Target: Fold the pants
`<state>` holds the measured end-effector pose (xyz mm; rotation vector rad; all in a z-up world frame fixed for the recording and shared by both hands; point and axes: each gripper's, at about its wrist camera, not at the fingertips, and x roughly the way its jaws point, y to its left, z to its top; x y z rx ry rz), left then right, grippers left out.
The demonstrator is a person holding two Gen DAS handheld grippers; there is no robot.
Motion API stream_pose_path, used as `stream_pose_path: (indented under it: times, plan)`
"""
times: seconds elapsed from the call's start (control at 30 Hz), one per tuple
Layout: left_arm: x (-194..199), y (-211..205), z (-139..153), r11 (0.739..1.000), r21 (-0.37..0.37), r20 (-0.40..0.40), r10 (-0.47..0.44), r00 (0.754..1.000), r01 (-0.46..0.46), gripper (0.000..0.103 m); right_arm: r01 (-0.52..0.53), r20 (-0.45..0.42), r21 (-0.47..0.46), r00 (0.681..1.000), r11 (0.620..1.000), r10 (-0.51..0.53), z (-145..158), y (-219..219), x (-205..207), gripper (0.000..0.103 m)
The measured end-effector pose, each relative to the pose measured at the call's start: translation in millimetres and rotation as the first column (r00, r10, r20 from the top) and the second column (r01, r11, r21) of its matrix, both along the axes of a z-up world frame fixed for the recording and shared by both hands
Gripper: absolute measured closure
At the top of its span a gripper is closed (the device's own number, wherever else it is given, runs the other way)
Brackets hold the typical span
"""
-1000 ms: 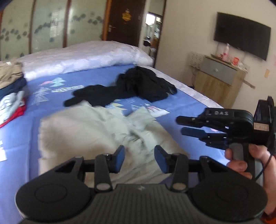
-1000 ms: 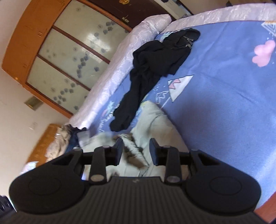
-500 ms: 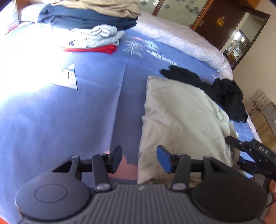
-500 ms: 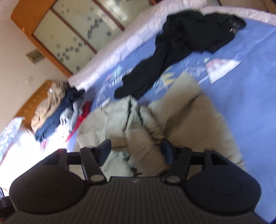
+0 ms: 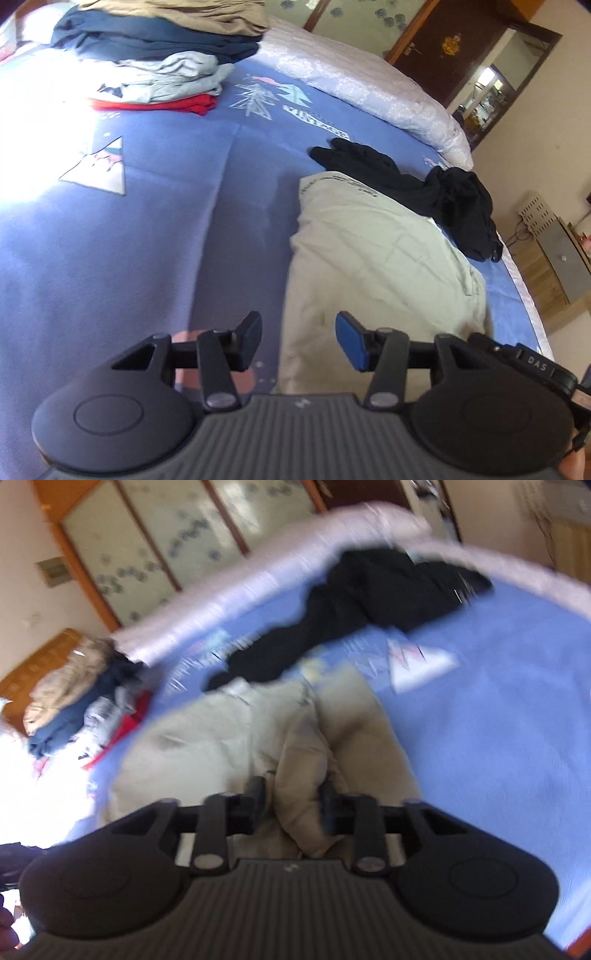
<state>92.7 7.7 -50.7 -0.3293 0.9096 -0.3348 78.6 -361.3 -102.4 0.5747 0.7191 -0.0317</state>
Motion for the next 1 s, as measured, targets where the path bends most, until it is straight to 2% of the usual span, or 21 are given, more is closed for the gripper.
stream_pose_path:
  times: [0.07, 0.1, 0.17, 0.27, 0.3, 0.37, 0.43, 0.5, 0.53, 0.6, 0.63, 0.67, 0.7, 0.73, 0.8, 0.9, 0.93, 1.0]
  plan:
    - [0, -13, -1, 0.999, 0.037, 0.015, -0.019, 1.000, 0.018, 0.057, 0.064, 0.019, 0.076, 0.998, 0.995, -0.065, 2, -10, -6, 0.042]
    - [1, -17, -5, 0.998, 0.053, 0.008, -0.024, 1.000, 0.023, 0.057, 0.087, 0.050, 0.080, 0.995, 0.993, -0.091, 9, -12, -11, 0.042]
    - [1, -20, -12, 0.998, 0.053, -0.023, -0.026, 0.999, 0.027, 0.057, 0.117, 0.160, -0.012, 0.981, 0.993, -0.113, 33, -2, -21, 0.042]
    - [-1, -19, -14, 0.999, 0.034, -0.020, -0.019, 1.000, 0.020, 0.057, 0.124, 0.308, -0.147, 0.949, 0.981, -0.074, 64, 16, -29, 0.042]
    - [-1, -18, -16, 0.999, 0.034, -0.021, -0.020, 1.000, 0.020, 0.057, 0.119, 0.331, -0.160, 0.942, 0.980, -0.060, 70, 20, -29, 0.042]
    - [-1, -20, -20, 0.999, 0.038, -0.029, -0.026, 0.999, 0.027, 0.058, 0.041, 0.348, -0.150, 0.937, 0.988, 0.014, 75, 25, -15, 0.043]
    - [-3, -25, -26, 0.997, 0.059, -0.045, -0.045, 0.998, 0.048, 0.060, -0.035, 0.324, -0.138, 0.943, 0.990, 0.079, 71, 33, 2, 0.050]
    - [-6, -31, -34, 0.992, 0.105, -0.065, -0.063, 0.996, 0.070, 0.060, -0.113, 0.254, -0.059, 0.959, 0.992, 0.124, 55, 37, 29, 0.064]
    - [-8, -33, -36, 0.989, 0.126, -0.067, -0.070, 0.995, 0.078, 0.059, -0.121, 0.194, -0.021, 0.973, 0.992, 0.122, 42, 37, 44, 0.071]
    - [-11, -36, -41, 0.984, 0.149, -0.065, -0.086, 0.994, 0.095, 0.059, -0.067, 0.025, 0.000, 0.997, 0.998, 0.067, 7, 30, 72, 0.081]
    - [-11, -37, -42, 0.983, 0.153, -0.064, -0.094, 0.993, 0.103, 0.057, -0.023, -0.060, 0.039, 0.998, 0.999, 0.025, -18, 20, 84, 0.103]
    - [-12, -38, -43, 0.981, 0.159, -0.064, -0.100, 0.993, 0.109, 0.057, 0.013, -0.063, 0.147, 0.998, 0.989, -0.004, -36, 7, 86, 0.103]
    - [-12, -38, -44, 0.980, 0.165, -0.062, -0.103, 0.993, 0.112, 0.056, 0.052, -0.062, 0.238, 0.997, 0.970, -0.038, -40, -3, 84, 0.103]
    - [-13, -37, -44, 0.979, 0.166, -0.059, -0.109, 0.992, 0.117, 0.056, 0.067, -0.065, 0.252, 0.997, 0.965, -0.052, -36, -5, 81, 0.103]
    - [-14, -33, -43, 0.980, 0.157, -0.063, -0.113, 0.992, 0.122, 0.056, 0.046, -0.028, 0.147, 0.999, 0.988, -0.042, -15, 4, 70, 0.103]
    - [-15, -20, -36, 0.989, 0.098, -0.082, -0.103, 0.991, 0.111, 0.057, 0.010, 0.066, 0.070, 0.998, 0.998, -0.015, 12, 13, 45, 0.083]
    - [-17, -15, -32, 0.992, 0.077, -0.081, -0.095, 0.992, 0.102, 0.057, 0.002, 0.102, 0.044, 0.995, 0.999, -0.006, 22, 15, 37, 0.072]
    - [-20, -5, -24, 0.996, 0.039, -0.061, -0.075, 0.995, 0.077, 0.057, -0.038, 0.157, 0.017, 0.987, 0.999, 0.035, 36, 18, 32, 0.068]
